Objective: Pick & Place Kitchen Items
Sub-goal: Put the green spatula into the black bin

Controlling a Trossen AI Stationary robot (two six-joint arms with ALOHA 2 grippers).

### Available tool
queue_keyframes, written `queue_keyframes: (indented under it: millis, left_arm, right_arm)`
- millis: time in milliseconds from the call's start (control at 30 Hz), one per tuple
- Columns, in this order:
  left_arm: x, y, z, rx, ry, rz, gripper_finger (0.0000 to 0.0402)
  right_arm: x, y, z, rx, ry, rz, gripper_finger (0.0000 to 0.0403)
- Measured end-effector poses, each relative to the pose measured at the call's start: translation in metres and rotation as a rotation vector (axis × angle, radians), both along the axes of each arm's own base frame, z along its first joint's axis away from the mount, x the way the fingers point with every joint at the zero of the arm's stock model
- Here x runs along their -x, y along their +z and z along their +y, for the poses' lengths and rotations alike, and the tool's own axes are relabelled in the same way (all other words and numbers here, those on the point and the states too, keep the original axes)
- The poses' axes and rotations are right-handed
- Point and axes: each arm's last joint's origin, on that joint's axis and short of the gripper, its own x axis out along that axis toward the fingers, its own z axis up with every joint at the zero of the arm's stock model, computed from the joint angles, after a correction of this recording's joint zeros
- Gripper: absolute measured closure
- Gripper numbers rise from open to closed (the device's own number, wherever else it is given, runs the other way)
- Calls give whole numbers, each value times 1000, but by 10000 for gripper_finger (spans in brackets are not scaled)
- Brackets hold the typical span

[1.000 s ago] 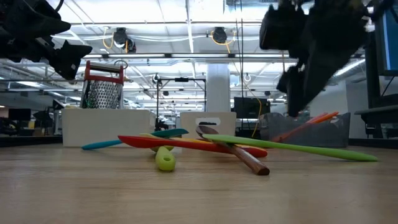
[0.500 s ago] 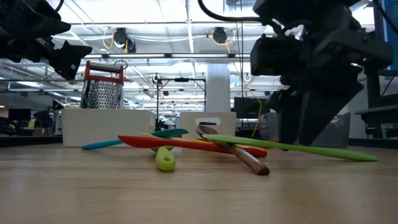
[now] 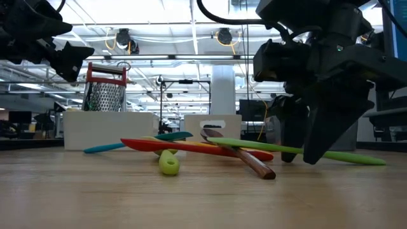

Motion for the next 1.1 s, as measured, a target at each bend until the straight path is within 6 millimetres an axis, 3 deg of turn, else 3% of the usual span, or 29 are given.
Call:
queue_keyframes:
  millis: [567, 900, 1100]
  left_arm:
    - [0, 0, 0, 9, 0, 2, 144]
    - [0, 0, 0, 21, -7, 4, 144]
    - [0, 0, 0, 21, -8, 4, 144]
  right_arm:
    - [-1, 1, -2, 70, -8, -36, 165]
    - [3, 0, 10, 125, 15, -58, 166]
    - [3, 0, 10, 119, 3, -57, 201]
